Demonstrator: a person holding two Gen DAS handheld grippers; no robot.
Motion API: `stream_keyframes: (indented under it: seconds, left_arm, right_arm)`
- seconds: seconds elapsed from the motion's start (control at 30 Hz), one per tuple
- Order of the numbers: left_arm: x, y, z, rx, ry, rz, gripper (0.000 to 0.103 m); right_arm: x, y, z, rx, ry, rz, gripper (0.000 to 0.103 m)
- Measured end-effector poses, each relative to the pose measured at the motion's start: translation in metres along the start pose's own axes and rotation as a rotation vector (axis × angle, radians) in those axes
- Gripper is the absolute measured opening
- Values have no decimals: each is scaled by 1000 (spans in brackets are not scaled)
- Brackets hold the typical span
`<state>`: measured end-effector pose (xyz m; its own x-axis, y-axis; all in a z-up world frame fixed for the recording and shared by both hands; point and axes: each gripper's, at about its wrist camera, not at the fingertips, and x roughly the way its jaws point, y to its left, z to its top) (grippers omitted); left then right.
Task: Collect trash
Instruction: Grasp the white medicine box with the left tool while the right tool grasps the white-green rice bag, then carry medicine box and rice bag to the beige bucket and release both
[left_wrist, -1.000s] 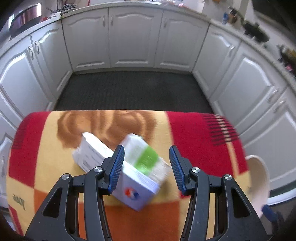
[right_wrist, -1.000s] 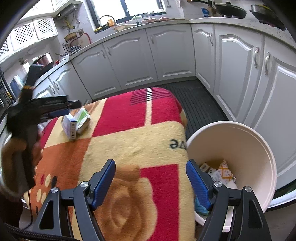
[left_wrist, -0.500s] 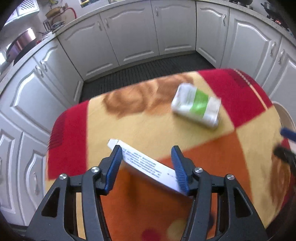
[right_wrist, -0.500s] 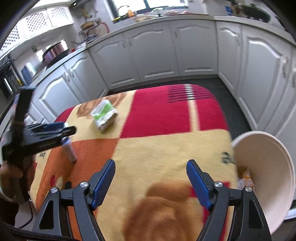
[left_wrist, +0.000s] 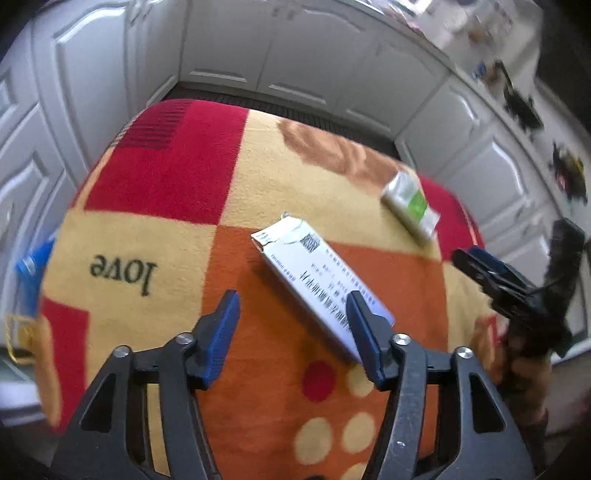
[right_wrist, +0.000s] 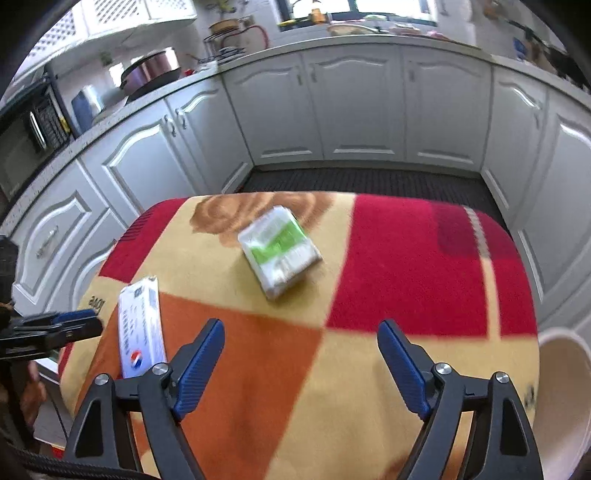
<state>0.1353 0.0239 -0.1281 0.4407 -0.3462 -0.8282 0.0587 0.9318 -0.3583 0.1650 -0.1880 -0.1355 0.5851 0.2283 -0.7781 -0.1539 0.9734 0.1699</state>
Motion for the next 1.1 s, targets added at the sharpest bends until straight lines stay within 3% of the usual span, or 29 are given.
stream_keyframes:
  seconds: [0.2, 0.37, 0.4, 0.43, 0.47, 0.5, 0.6, 0.77, 0.9, 0.93, 1.0, 1.07, 1.1]
  left_arm:
    - [18, -14, 9, -134, -8, -15, 66]
    - [31, -20, 14, -202, -44, 85, 69]
    - [34, -20, 14, -215, -40, 86, 69]
    - [38, -23, 14, -219, -31, 89, 69]
    - [42, -27, 14, -210, -24, 102, 69]
    - [44, -31, 13, -194, -20, 122, 69]
    - [52, -47, 9, -126, -19, 193, 69]
    - [58, -60, 4, -29, -25, 248, 68]
    - [53, -54, 0, -20, -35, 209, 60]
    - [51, -53, -2, -15, -34, 200, 56]
    - [46, -51, -4, -8, -23, 168, 50]
    - [40, -50, -10, -1, -9, 144, 44]
    - [36, -52, -14, 5, -8, 140, 44]
  right_arm:
    - [51, 13, 41, -126, 55, -34, 86]
    - [85, 24, 56, -219, 121, -5, 86]
    - [89, 25, 57, -226, 122, -11, 86]
    - [92, 24, 56, -228, 119, -21, 75]
    - [93, 22, 55, -216, 109, -23, 67]
    - [90, 19, 53, -198, 99, -10, 51]
    - [75, 12, 46, -156, 79, -6, 48]
    - [34, -3, 16, -53, 65, -10, 48]
    - [15, -8, -13, 5, 74, -28, 50]
    - [14, -9, -16, 10, 82, -30, 57]
    - [13, -10, -27, 15, 82, -34, 62]
    - [10, -7, -33, 2, 63, -51, 61]
    - [9, -5, -35, -6, 57, -66, 53]
